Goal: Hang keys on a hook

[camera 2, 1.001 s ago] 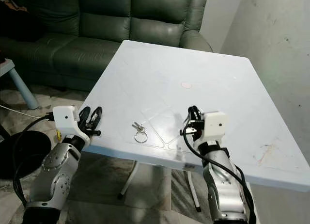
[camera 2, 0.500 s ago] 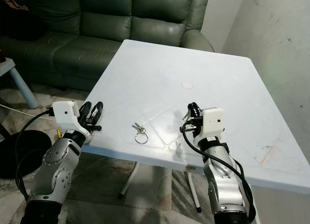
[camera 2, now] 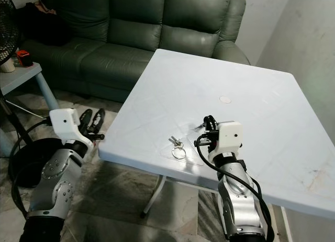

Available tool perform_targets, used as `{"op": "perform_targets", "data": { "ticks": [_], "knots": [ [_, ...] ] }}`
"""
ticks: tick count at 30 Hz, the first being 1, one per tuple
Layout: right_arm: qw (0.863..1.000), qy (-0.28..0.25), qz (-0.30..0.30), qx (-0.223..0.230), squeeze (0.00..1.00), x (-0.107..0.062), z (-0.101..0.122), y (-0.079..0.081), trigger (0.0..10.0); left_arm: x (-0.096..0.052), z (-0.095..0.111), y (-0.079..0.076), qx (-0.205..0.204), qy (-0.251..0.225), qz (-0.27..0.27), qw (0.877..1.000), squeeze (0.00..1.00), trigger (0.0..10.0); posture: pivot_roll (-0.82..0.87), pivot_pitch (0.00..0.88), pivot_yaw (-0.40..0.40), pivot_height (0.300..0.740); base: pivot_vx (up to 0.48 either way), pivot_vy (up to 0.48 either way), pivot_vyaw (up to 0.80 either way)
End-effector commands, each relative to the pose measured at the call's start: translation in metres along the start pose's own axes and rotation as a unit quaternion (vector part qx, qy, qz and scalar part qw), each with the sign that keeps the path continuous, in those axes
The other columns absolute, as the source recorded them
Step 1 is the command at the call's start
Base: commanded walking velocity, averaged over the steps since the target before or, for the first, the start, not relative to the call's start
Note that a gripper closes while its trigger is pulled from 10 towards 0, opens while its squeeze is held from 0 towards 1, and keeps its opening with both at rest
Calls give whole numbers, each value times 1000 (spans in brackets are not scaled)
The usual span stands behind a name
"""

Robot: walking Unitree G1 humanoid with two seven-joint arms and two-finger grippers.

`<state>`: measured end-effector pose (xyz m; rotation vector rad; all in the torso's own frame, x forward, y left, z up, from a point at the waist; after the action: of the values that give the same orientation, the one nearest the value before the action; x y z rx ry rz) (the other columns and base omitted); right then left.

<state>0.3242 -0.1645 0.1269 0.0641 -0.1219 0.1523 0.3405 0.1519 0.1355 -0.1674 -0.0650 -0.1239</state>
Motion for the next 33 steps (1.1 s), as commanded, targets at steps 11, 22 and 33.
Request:
{"op": "perform_targets", "data": {
  "ticks": [11,22,33],
  "knots": [
    [1000,6,-14,-17,0,-3,3,-14,10000,4,1,-13,-2,-4,-16,1000,0,10000,162,0,-99,740,0,0,-764],
    [1000,7,-11,-23,0,-4,4,-15,10000,7,1,-18,-4,-2,-25,1000,0,10000,153,0,-95,740,0,0,-776],
    [1000,10,-9,-25,0,-4,4,-16,10000,7,-1,-19,-8,0,-25,1000,0,10000,153,0,-100,740,0,0,-778]
  ]
}}
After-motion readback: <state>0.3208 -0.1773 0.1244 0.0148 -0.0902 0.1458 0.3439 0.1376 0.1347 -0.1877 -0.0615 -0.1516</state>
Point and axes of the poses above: a point about 5 cm out from each wrist's last joint towards the gripper, its own x axis pointing out of the wrist towards the gripper, its own z axis along the axis of the wrist's last joint, y = z × x, the point moved 3 cm from there along x, pointing out of the wrist towards the gripper, and after that the axes turned 4 degrees about x, right-handed, at the moved point
